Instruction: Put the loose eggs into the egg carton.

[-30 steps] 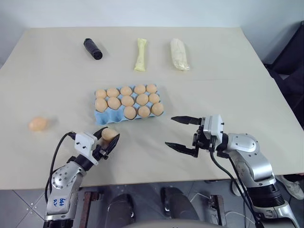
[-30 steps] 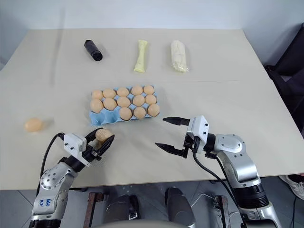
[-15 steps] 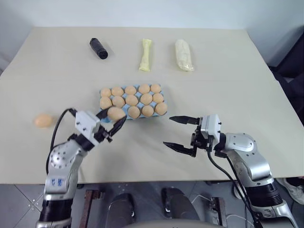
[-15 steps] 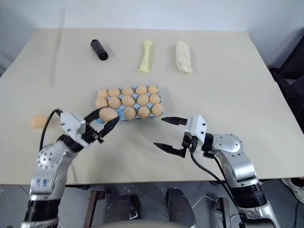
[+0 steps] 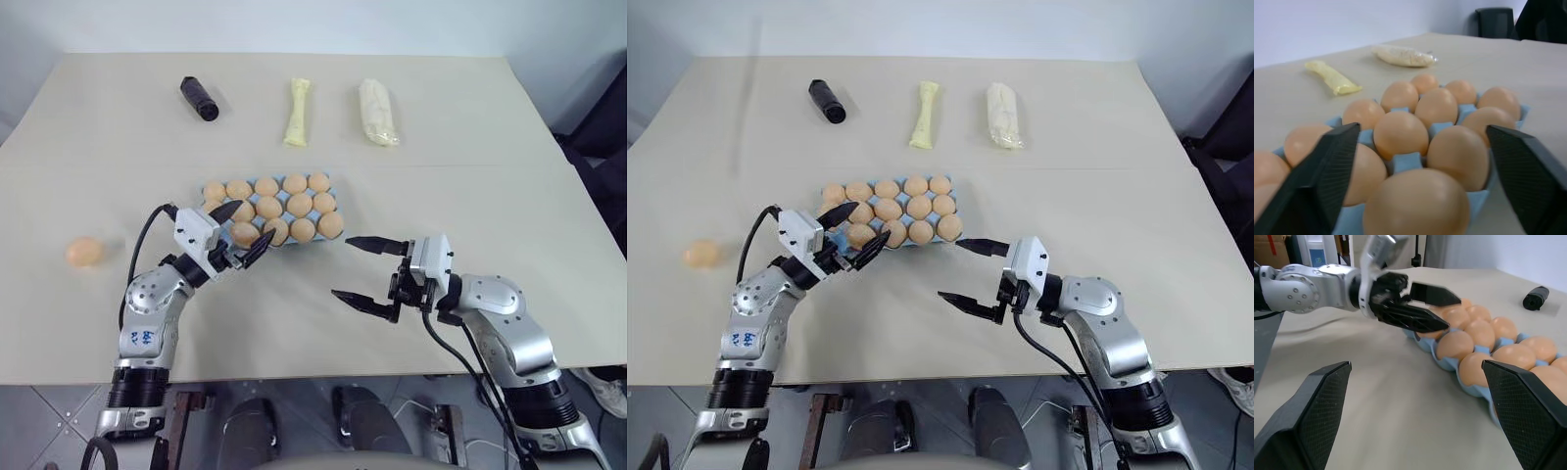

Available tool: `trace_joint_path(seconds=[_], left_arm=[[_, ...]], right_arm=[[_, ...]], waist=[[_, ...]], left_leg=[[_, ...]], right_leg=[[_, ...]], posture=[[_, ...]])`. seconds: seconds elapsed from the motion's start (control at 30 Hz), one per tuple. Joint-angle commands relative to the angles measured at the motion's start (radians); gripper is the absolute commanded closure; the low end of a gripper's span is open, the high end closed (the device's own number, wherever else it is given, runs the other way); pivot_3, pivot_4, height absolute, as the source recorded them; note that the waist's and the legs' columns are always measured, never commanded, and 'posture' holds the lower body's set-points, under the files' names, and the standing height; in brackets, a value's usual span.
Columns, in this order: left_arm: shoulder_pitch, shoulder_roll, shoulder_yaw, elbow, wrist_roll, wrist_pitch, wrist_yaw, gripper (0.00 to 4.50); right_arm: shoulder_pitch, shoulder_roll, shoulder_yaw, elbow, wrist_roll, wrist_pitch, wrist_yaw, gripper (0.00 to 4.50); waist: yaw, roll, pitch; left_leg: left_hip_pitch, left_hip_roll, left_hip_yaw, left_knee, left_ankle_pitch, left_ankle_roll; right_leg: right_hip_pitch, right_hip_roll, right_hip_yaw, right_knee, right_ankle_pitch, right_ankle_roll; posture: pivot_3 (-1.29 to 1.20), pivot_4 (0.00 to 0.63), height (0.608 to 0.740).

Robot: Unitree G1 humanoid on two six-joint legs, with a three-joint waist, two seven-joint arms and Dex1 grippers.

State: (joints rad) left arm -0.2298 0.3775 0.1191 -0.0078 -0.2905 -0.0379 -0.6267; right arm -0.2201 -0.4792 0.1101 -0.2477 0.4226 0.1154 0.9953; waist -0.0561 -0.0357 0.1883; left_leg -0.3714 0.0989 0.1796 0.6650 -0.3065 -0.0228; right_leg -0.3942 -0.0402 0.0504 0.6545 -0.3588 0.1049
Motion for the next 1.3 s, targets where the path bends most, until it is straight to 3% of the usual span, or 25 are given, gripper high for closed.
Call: trace_joint_path(seconds=[0.03,0.17,0.23,0.37,0.5,0.8,1.03,1.3], left_arm=[[0.093,0.042,0.077,-0.172,-0.046,-0.002,0.009,0.02],[0.227,0.09,0.142,-0.26,-0.065,0.017,-0.008,0.02],[0.386,0.099,0.239,-0.277,-0.058,-0.008,0.0,0.02],[0.593,0.04,0.395,-0.253,-0.098,-0.023,0.066,0.02],[0.659,-0.024,0.488,-0.232,-0.149,-0.002,0.138,0.02],[0.563,-0.088,0.544,-0.181,-0.194,0.055,0.317,0.02],[0.349,0.012,0.567,-0.07,-0.14,0.118,0.472,0.02],[0.102,0.134,0.497,0.212,-0.062,0.124,0.496,0.02]], right_arm=[[0.006,0.0,-0.011,-0.042,0.029,0.001,0.007,0.0],[-0.007,0.0,-0.002,-0.024,0.035,-0.001,0.029,0.0],[-0.021,0.003,0.007,-0.009,0.041,-0.005,0.057,0.0],[-0.052,0.026,0.027,0.026,0.038,-0.044,0.101,0.0],[-0.072,0.044,0.037,0.054,0.031,-0.075,0.13,0.0],[-0.08,0.056,0.041,0.08,0.018,-0.084,0.131,0.0],[-0.075,0.049,0.028,0.082,0.007,-0.08,0.12,0.0],[-0.074,0.054,0.031,0.08,0.001,-0.078,0.107,0.0]], waist=[[-0.003,0.0,0.0],[-0.001,0.0,0.0],[-0.009,0.0,0.0],[-0.023,0.0,0.0],[-0.014,-0.001,0.0],[-0.014,-0.003,-0.001],[-0.01,-0.003,-0.002],[-0.001,-0.003,-0.002]], left_leg=[[0.0,0.0,0.001,0.0,0.0,0.0],[0.001,0.0,0.0,0.0,0.0,0.0],[0.002,0.0,0.001,0.0,0.0,0.0],[0.001,0.002,0.001,-0.002,-0.001,0.0],[0.0,0.002,-0.005,-0.002,-0.002,0.001],[0.001,0.002,-0.005,-0.002,-0.003,0.006],[0.001,0.002,-0.005,-0.002,-0.001,-0.001],[0.001,0.001,-0.003,-0.002,0.0,-0.001]], right_leg=[[0.0,0.0,0.001,0.0,0.0,0.0],[0.0,-0.001,0.001,0.001,0.0,0.0],[0.0,-0.002,0.001,0.001,0.0,-0.001],[0.0,-0.003,0.002,-0.001,-0.001,-0.001],[0.002,-0.006,0.0,-0.002,-0.001,-0.003],[0.004,-0.008,-0.006,-0.004,0.0,-0.006],[0.003,-0.005,-0.008,-0.001,0.0,-0.006],[0.001,-0.003,-0.01,0.0,0.0,-0.006]], posture=[[0.0,0.15,0.74],[0.0,0.15,0.74],[0.0,0.15,0.74],[0.0,0.15,0.74],[0.0,0.15,0.74],[0.0,0.15,0.74],[0.0,0.15,0.74],[0.0,0.15,0.74]])
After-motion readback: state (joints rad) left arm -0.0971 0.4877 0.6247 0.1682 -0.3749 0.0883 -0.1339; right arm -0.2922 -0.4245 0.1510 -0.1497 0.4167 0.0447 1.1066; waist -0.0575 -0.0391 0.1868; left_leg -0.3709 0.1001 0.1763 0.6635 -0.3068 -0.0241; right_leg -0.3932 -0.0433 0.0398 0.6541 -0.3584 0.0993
